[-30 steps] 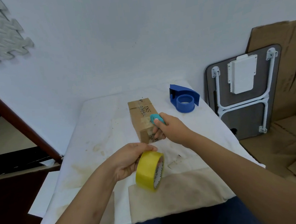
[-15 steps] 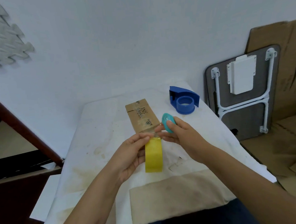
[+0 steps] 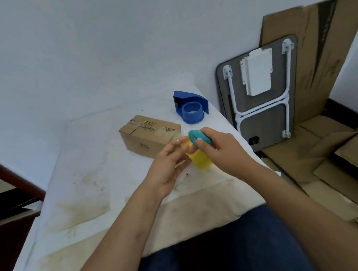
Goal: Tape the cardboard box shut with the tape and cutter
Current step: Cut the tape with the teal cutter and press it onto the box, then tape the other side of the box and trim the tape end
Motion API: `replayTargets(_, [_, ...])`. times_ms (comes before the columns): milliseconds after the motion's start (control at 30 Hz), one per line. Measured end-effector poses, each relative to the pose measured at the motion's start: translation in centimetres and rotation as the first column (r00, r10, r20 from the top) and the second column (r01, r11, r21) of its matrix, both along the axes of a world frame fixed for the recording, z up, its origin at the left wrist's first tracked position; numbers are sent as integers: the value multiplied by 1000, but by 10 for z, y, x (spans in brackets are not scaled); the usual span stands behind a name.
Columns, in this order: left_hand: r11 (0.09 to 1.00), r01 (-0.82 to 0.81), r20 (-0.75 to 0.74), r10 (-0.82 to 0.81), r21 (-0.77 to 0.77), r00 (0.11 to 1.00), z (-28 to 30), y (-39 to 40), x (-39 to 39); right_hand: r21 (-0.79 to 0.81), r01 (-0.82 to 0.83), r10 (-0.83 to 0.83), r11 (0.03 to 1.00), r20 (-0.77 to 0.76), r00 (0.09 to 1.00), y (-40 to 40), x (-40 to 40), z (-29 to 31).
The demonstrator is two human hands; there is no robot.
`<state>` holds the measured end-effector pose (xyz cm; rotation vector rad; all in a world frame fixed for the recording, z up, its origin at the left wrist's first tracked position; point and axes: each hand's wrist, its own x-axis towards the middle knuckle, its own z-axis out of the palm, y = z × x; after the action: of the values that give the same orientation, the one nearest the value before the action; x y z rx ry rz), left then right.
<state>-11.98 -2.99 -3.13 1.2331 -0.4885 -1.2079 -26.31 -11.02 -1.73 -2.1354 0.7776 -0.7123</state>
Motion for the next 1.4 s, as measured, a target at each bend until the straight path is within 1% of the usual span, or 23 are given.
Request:
replayTargets(67, [1000, 0, 1, 0, 19, 1000, -2, -3, 1, -79, -17, 13, 997, -48, 999, -6, -1, 1])
replayTargets(167, [1000, 23, -112, -24, -11, 993, -7, -5, 0, -134, -4, -6, 991, -70, 998, -13, -1, 2])
replayTargets(200, [999, 31, -110, -33, -18, 993, -8, -4, -1, -133, 4, -13, 991, -68, 998, -14, -2, 2])
replayTargets(267, [998, 55, 8, -55, -4, 998, -11, -2, -3, -124, 14, -23, 992, -67, 997, -15, -2, 1])
replayTargets(333, [997, 67, 245, -72, 26, 967, -12, -1, -1, -102, 34, -42, 994, -68, 997, -14, 0, -1])
replayTargets(367, [998, 59, 382, -68, 37, 921, -11, -1, 1, -86, 44, -49, 995, -63, 997, -14, 1, -2])
replayTargets(400, [998, 44, 531, -58, 39, 846, -10, -1, 4, -71, 51, -55, 996, -51, 997, -13, 2, -1])
replayTargets(433, [999, 30, 683, -41, 29, 729, -9, -1, 6, -58, 56, -58, 997, -39, 998, -12, 4, -1])
replayTargets(500, [1000, 5, 930, -22, 22, 368, -6, 4, 10, -48, 54, -56, 997, -32, 998, -9, 6, -1])
replayTargets(533, [999, -36, 983, -3, 10, 184, -4, 8, 12, -48, 53, -54, 997, -35, 998, -8, 7, -2])
replayTargets(567, [994, -100, 998, 42, -37, 44, 0, 11, 16, -51, 53, -55, 997, -38, 998, -7, 7, -2])
replayTargets(600, [983, -147, 994, 104, -108, -35, 4, 12, 20, -53, 54, -56, 997, -40, 998, -6, 8, -3])
replayTargets(633, [976, -145, 986, 152, -160, -66, 7, 11, 25, -53, 56, -58, 997, -39, 998, -6, 8, -3])
replayTargets(667, [984, -93, 987, 148, -153, -64, 8, 7, 31, -54, 57, -59, 997, -38, 998, -6, 9, -3])
replayTargets(733, [995, 56, 995, -74, 78, -71, 7, -6, 39, -67, 52, -55, 996, -50, 997, -6, 9, -1])
replayTargets(800, [950, 76, 948, -292, 303, -129, 1, -16, 44, -80, 44, -49, 996, -66, 997, -4, 9, 2])
replayTargets(833, [941, 58, 934, -321, 333, -160, -3, -19, 46, -82, 42, -47, 996, -66, 997, -3, 9, 3])
replayTargets(867, [945, 41, 934, -313, 324, -174, -7, -21, 48, -80, 41, -46, 996, -62, 997, -2, 7, 5])
replayTargets(967, [967, 19, 960, -249, 253, -126, -11, -21, 51, -97, 59, -67, 994, -90, 994, -3, 1, 9])
replayTargets(1067, [971, 47, 966, -226, 233, -130, -9, -20, 51, -110, 38, -54, 993, -147, 988, -6, -3, 16])
replayTargets(1200, [966, -11, 965, -257, 257, -56, -2, -18, 58, -149, 29, -68, 988, -265, 962, -9, -11, 22])
replayTargets(1300, [961, 8, 961, -275, 275, 6, 7, -14, 62, -200, 48, -121, 979, -374, 919, -13, -18, 19])
replayTargets(1400, [955, 40, 953, -297, 295, 55, 8, -8, 72, -257, 52, -159, 965, -416, 895, -19, -10, 13])
